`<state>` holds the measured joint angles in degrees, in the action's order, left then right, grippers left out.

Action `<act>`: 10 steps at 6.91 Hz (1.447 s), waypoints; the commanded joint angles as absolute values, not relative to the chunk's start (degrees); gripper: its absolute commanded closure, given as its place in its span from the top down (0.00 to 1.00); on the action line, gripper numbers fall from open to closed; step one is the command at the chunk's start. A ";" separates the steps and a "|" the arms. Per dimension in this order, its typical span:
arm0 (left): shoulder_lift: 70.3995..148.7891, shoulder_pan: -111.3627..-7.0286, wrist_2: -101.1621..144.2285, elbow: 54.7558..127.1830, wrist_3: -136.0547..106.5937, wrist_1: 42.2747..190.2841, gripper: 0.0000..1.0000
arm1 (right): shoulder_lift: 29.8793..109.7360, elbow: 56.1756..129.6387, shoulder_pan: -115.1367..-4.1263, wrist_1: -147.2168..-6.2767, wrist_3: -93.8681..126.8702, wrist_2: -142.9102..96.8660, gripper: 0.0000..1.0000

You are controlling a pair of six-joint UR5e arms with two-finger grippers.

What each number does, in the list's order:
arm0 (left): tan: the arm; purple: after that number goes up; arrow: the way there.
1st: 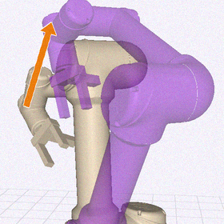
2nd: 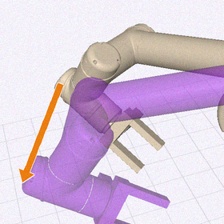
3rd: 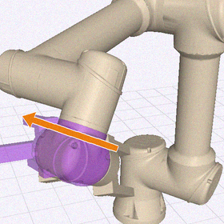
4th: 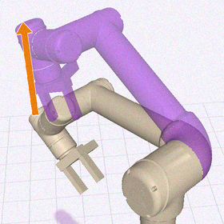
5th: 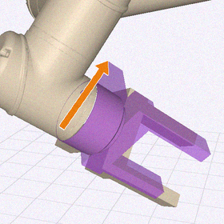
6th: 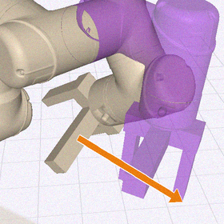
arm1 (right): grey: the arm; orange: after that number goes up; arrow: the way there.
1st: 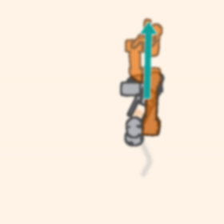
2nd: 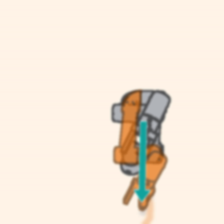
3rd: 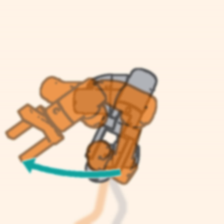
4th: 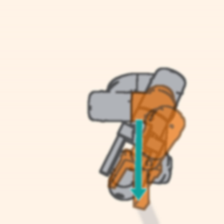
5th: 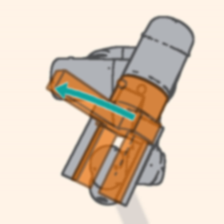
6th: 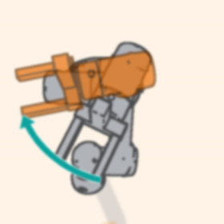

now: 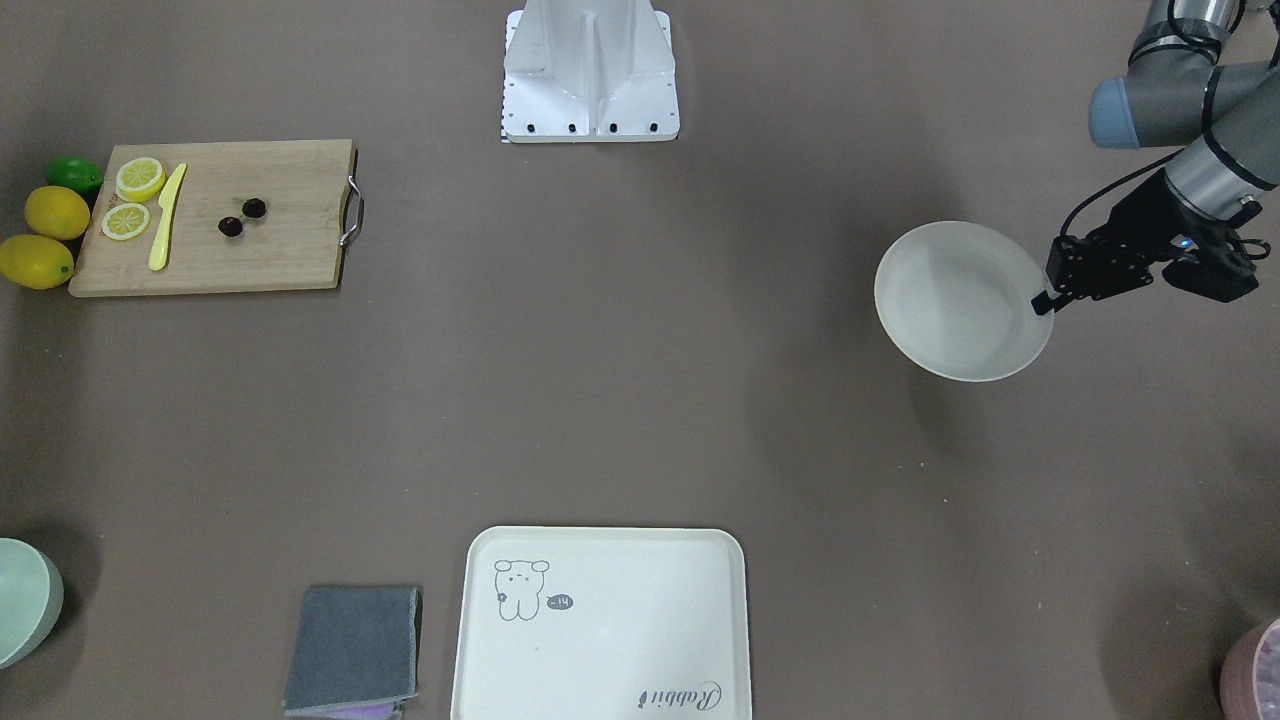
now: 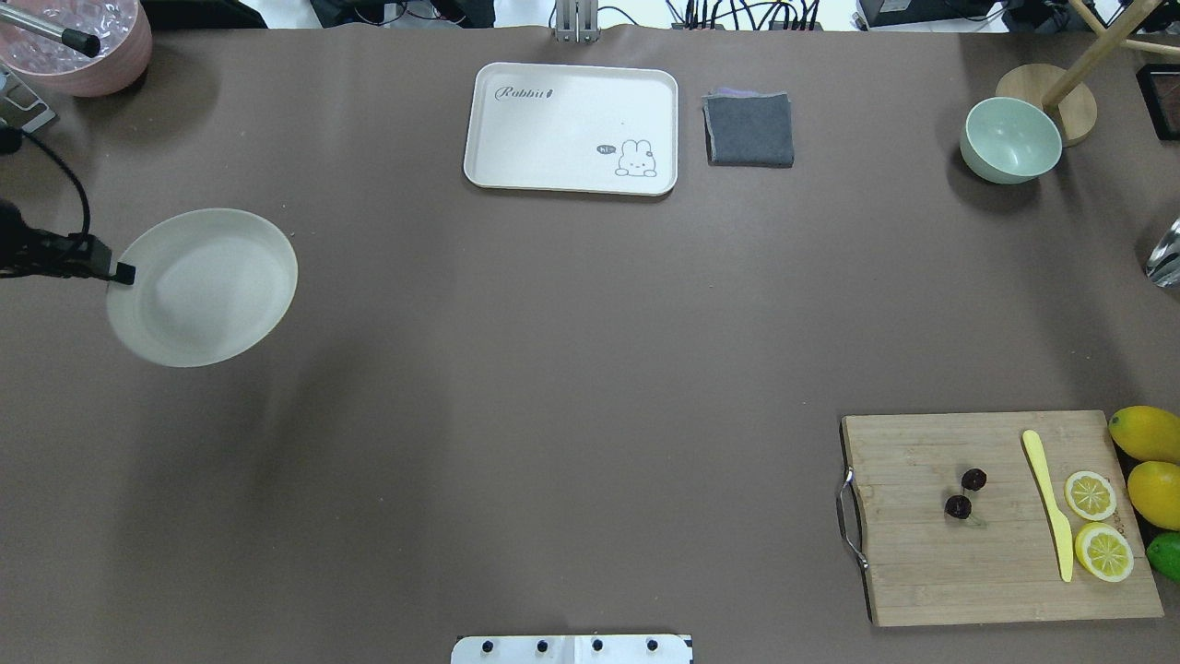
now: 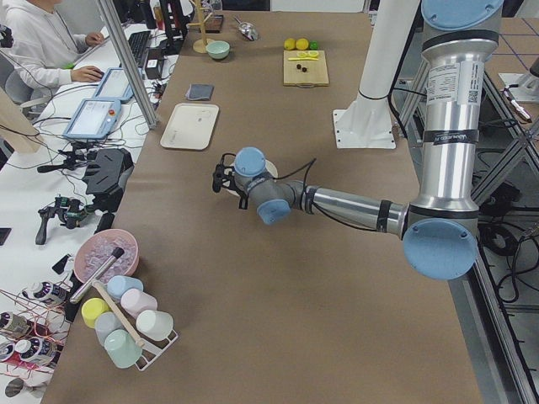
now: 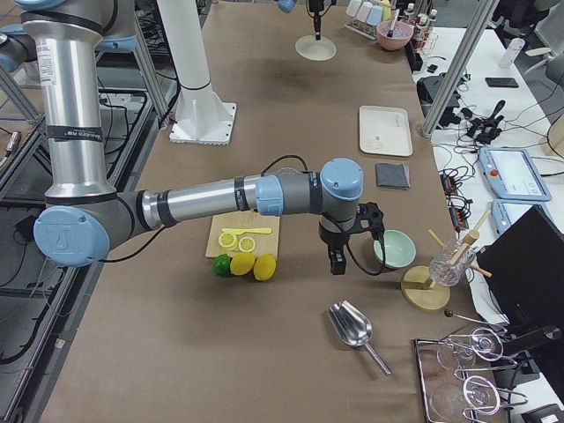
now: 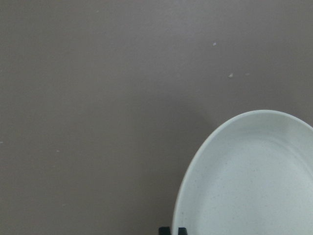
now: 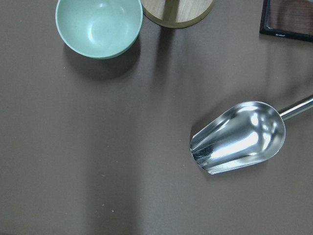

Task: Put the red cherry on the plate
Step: 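Push the white plate with the left gripper toward the table center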

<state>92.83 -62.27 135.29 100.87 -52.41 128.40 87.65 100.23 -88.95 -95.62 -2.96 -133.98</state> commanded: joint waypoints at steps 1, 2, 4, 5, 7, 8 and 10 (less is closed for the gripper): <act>104.61 -61.71 133.96 105.91 -53.51 108.36 0.00 | 87.45 100.63 -89.03 -95.62 -2.81 -134.03 1.00; 111.12 -58.74 129.59 106.17 -56.66 101.50 0.00 | 87.63 101.07 -88.95 -95.62 -2.73 -133.95 1.00; 117.04 -48.13 120.90 106.08 -69.11 100.20 0.00 | 87.63 101.34 -89.03 -95.62 -2.72 -133.94 1.00; 119.16 -43.38 117.37 106.08 -74.13 100.20 0.00 | 87.71 101.34 -89.03 -95.62 -2.72 -133.95 1.00; 122.07 -32.84 107.19 105.47 -79.53 100.20 0.00 | 87.89 101.95 -89.03 -95.62 -2.72 -133.51 1.00; 122.17 -29.91 103.48 105.29 -80.15 100.20 0.00 | 89.02 102.04 -89.03 -95.54 -3.25 -133.77 1.00; 121.56 -27.87 102.57 105.12 -79.98 100.46 0.00 | 89.38 103.36 -89.38 -95.71 -2.73 -135.17 1.00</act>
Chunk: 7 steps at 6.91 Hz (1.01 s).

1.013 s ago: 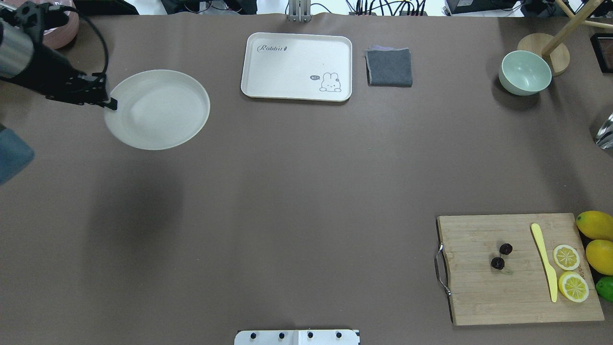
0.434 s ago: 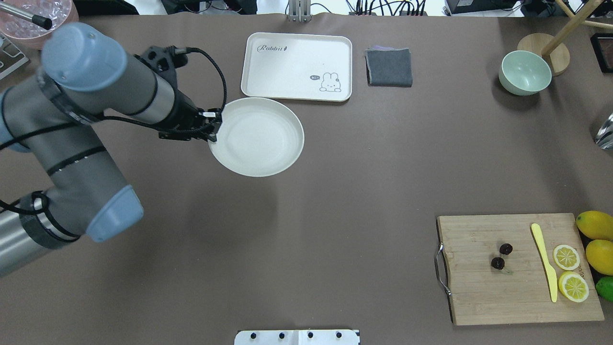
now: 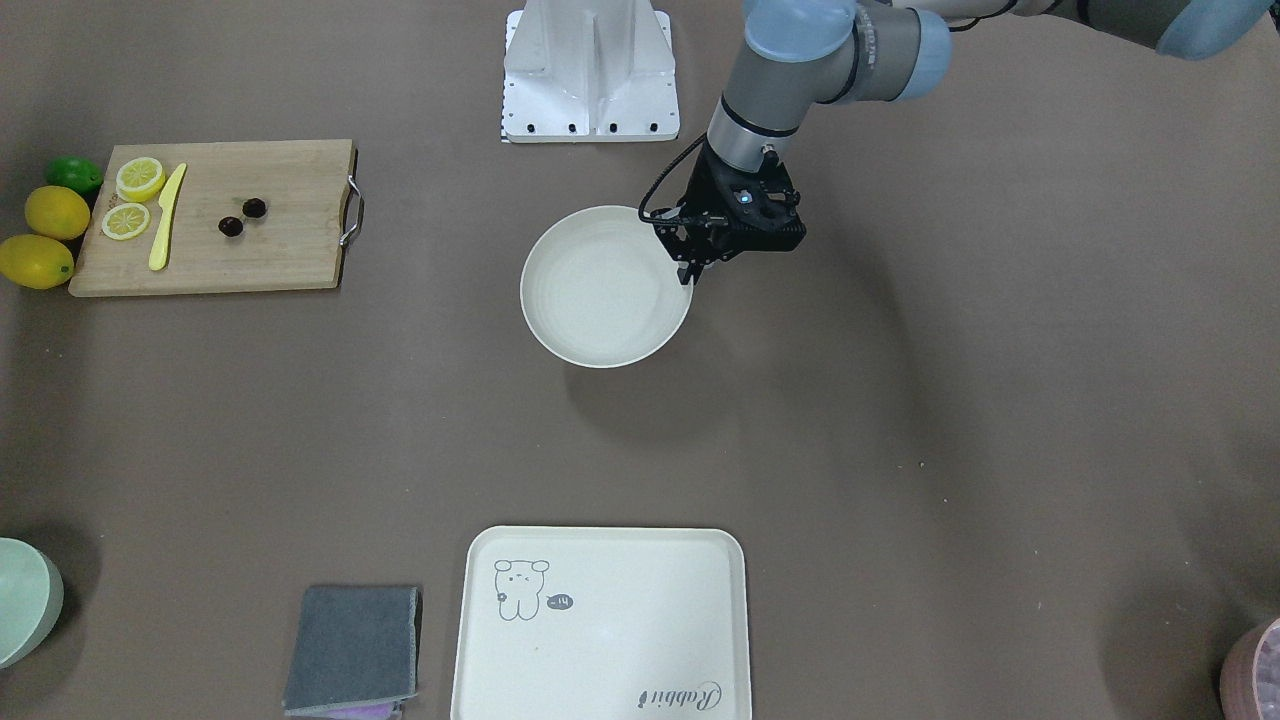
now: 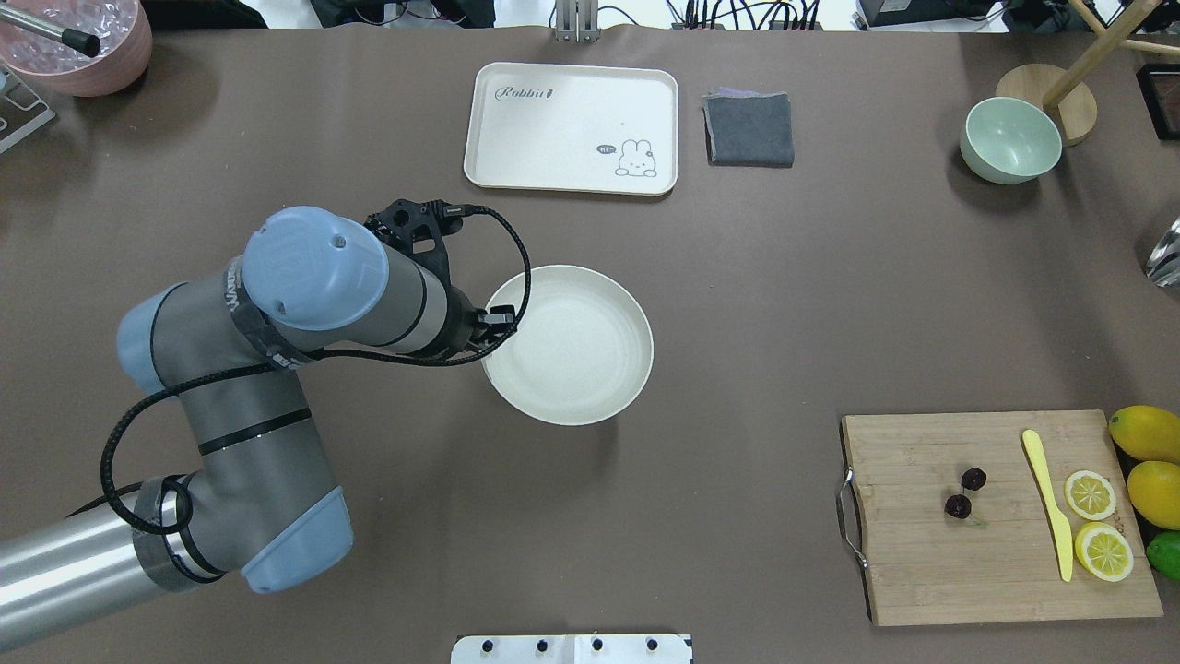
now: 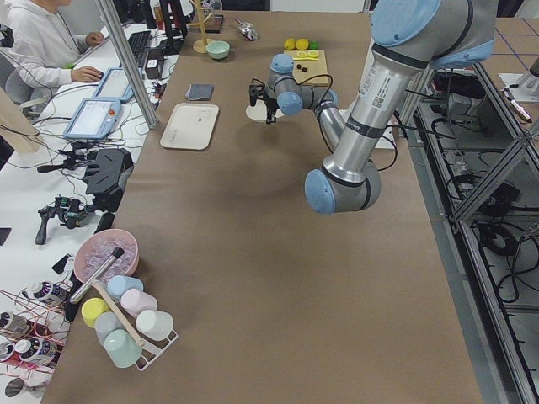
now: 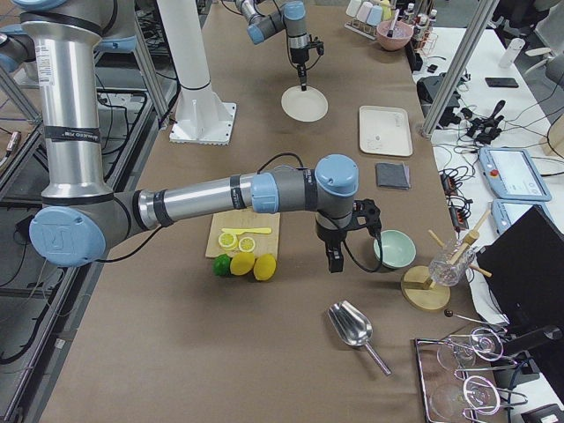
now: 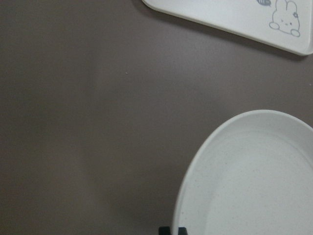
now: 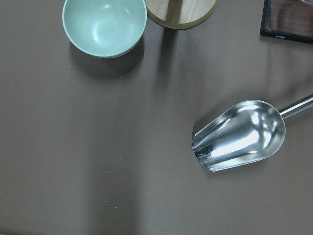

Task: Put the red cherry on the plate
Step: 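Push the white plate with the left gripper toward the table center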

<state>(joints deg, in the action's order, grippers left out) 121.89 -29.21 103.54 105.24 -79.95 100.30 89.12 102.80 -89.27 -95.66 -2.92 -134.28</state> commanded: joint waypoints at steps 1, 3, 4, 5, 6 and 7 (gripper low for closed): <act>121.29 -25.51 100.39 104.25 -79.98 100.63 0.00 | 90.34 103.53 -89.73 -95.80 -2.64 -136.83 1.00; 121.55 -22.86 97.56 101.80 -79.45 105.35 0.00 | 90.53 103.71 -90.17 -96.33 -2.64 -137.19 1.00; 121.38 -22.85 97.65 100.99 -79.37 108.51 0.00 | 91.14 103.97 -90.35 -96.24 -2.72 -137.55 1.00; 121.81 -22.94 97.56 96.98 -78.58 112.03 0.00 | 92.27 104.50 -91.05 -96.15 -2.81 -137.64 1.00; 121.47 -23.03 97.73 94.51 -78.14 117.19 0.00 | 92.89 104.94 -91.40 -96.07 -2.81 -137.38 1.00; 121.90 -23.03 97.73 93.26 -78.13 117.94 0.00 | 92.90 104.94 -91.49 -96.15 -2.81 -137.03 1.00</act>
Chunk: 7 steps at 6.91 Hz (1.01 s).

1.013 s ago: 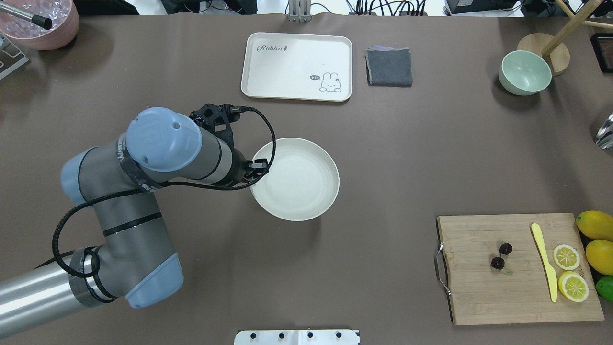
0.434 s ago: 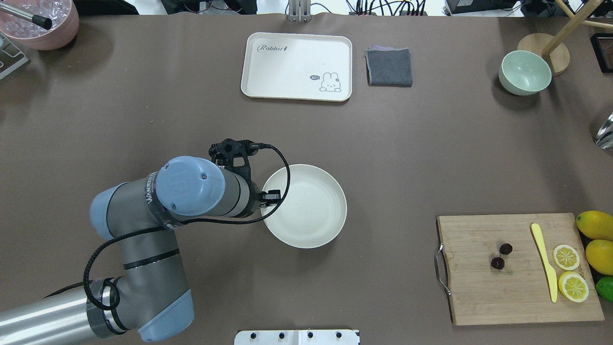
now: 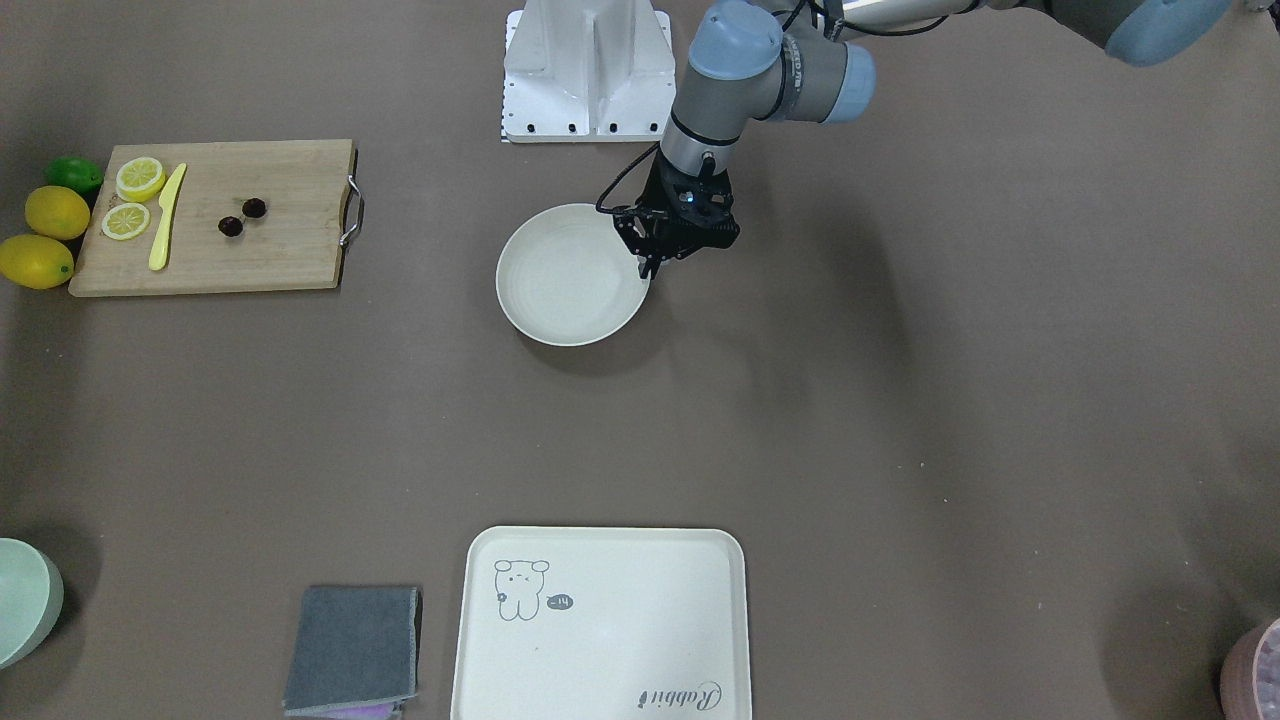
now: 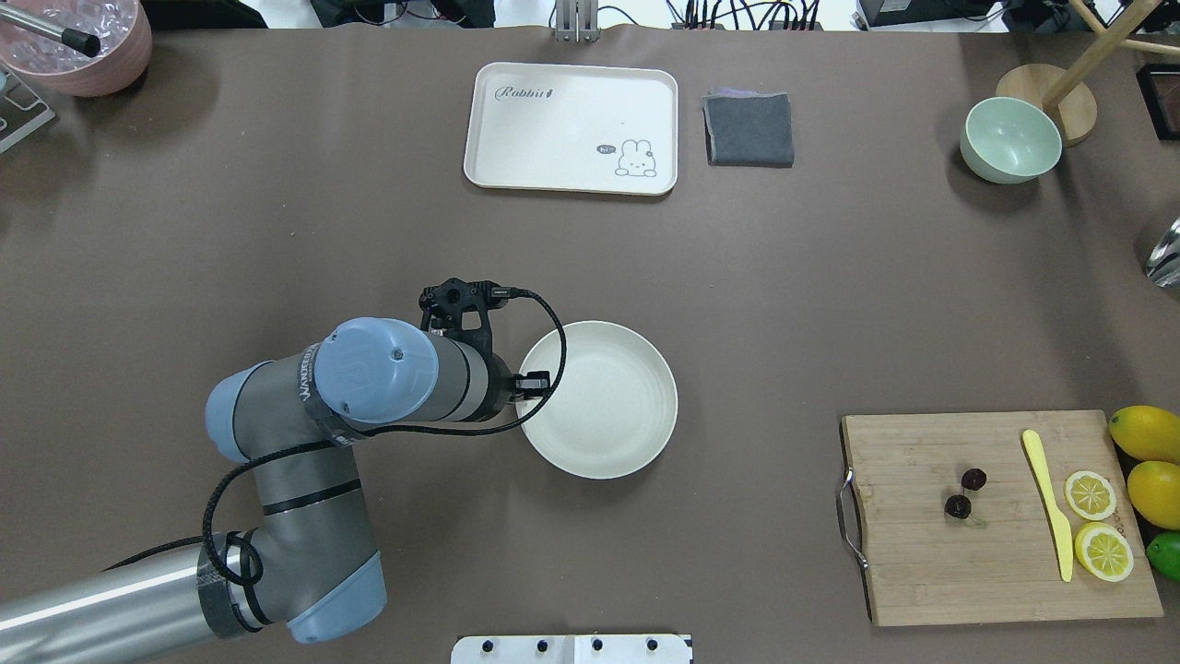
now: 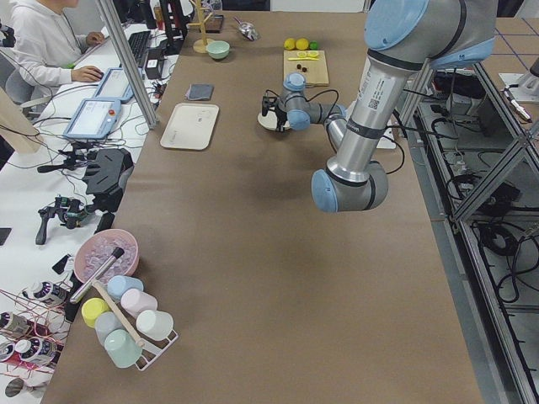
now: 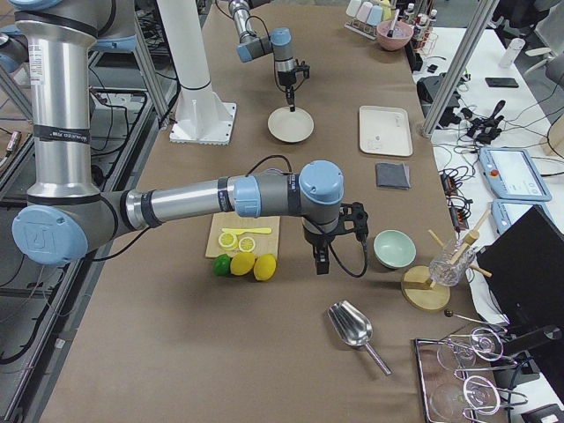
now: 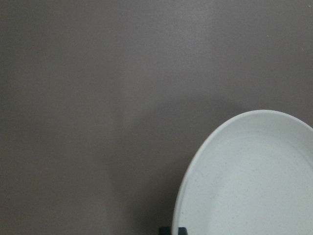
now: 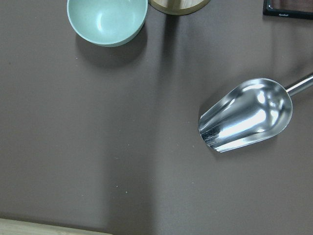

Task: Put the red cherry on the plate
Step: 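Release the plate and withdraw the left gripper out of view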

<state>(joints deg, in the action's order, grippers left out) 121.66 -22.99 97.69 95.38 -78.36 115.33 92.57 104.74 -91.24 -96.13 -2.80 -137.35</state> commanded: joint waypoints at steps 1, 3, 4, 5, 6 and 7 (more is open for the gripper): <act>121.90 -23.38 98.08 93.34 -77.00 118.04 0.39 | 92.99 104.85 -91.67 -96.15 -2.90 -137.02 1.00; 121.99 -23.82 98.17 93.51 -75.68 117.95 0.89 | 93.60 104.94 -92.81 -96.15 -3.07 -136.85 1.00; 121.99 -26.17 102.52 94.21 -75.50 117.51 0.97 | 93.69 104.85 -93.16 -96.24 -3.08 -136.93 1.00; 121.38 -31.15 109.44 95.52 -73.06 116.90 0.97 | 93.08 104.68 -93.25 -97.11 -2.64 -137.02 1.00; 120.77 -37.03 114.38 96.49 -68.77 114.37 0.97 | 92.55 104.59 -93.69 -97.99 -2.64 -137.02 1.00; 117.19 -42.40 119.13 99.55 -60.46 111.65 0.97 | 91.50 104.24 -93.69 -98.35 -2.64 -136.85 1.00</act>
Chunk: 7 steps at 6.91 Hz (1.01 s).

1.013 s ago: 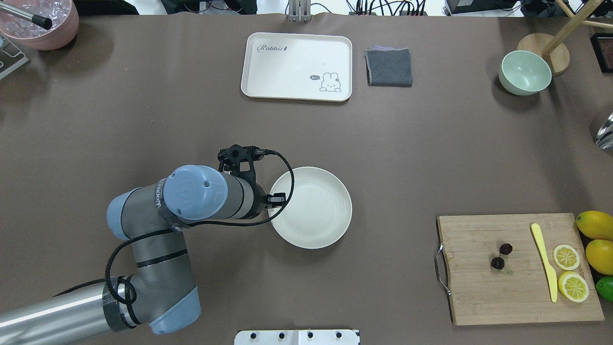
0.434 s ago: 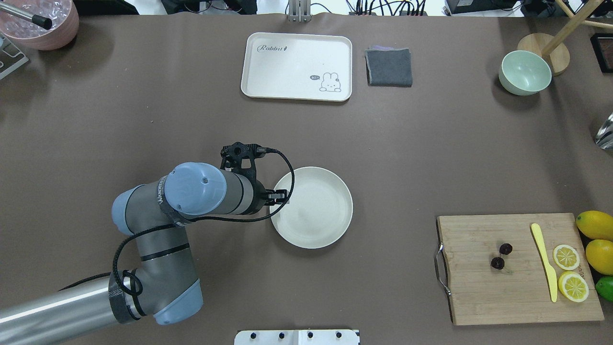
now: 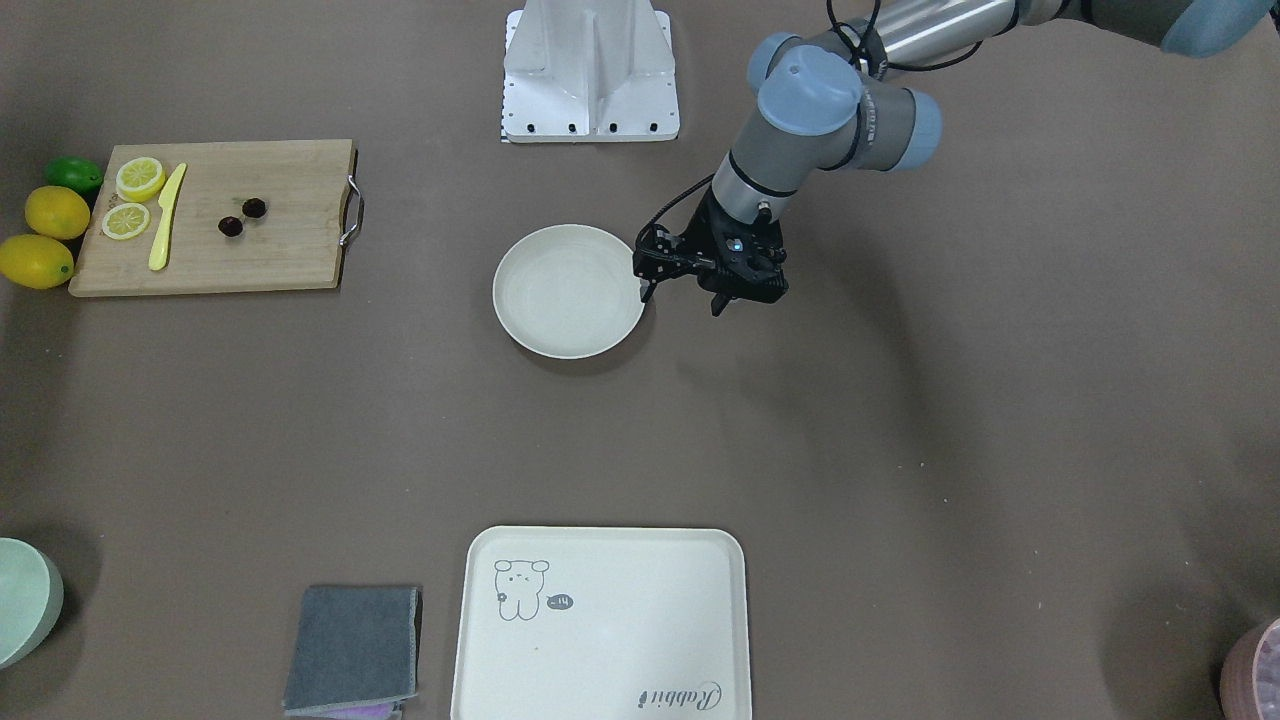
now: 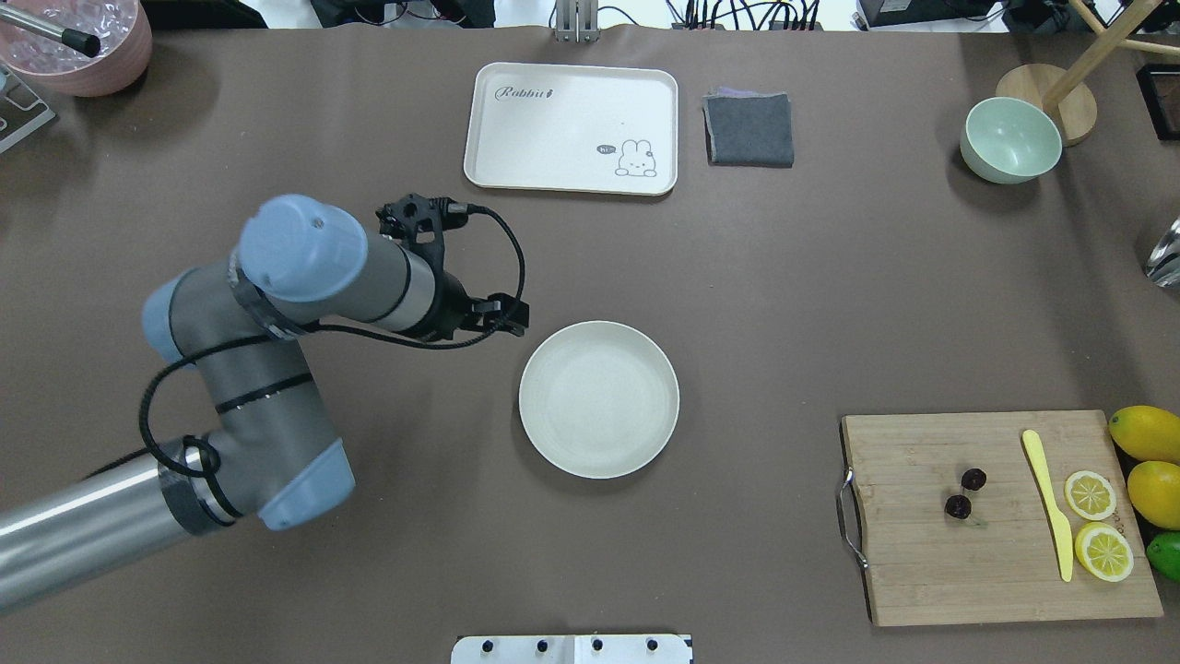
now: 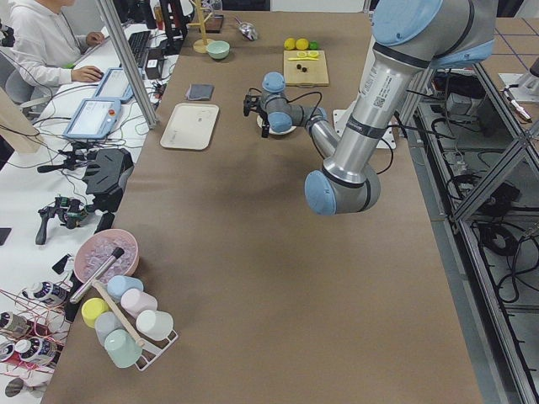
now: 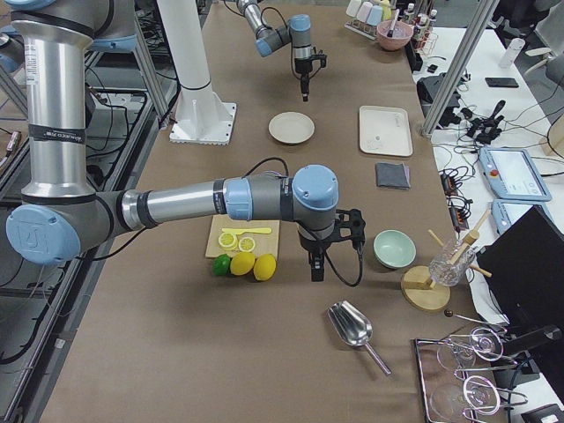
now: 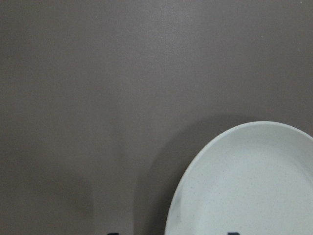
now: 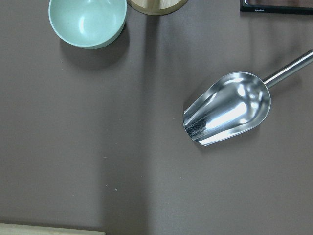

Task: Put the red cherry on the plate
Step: 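Release the plate and withdraw the left gripper out of view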

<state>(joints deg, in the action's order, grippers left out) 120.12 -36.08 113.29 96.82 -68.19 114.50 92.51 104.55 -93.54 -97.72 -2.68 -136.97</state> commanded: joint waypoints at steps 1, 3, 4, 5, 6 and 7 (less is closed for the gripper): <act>111.50 -49.85 125.18 102.28 -52.20 109.79 0.97 | 89.49 103.19 -93.69 -98.35 -2.64 -136.67 1.00; 101.39 -67.23 138.62 101.61 -34.74 109.60 0.97 | 88.51 104.41 -92.82 -98.35 -2.64 -137.02 1.00; 98.12 -74.98 140.78 99.25 -25.06 107.86 0.97 | 88.68 107.37 -91.59 -98.44 -2.64 -136.93 1.00; 92.43 -80.71 141.06 99.32 -15.74 105.32 0.97 | 88.33 110.01 -89.15 -98.96 -2.55 -136.24 1.00; 86.80 -85.38 141.24 101.14 -11.12 105.21 0.97 | 87.20 110.30 -87.90 -98.96 -2.64 -136.06 1.00; 84.49 -87.60 142.98 101.68 -10.03 105.21 0.97 | 86.58 110.13 -86.76 -99.05 -2.64 -135.71 1.00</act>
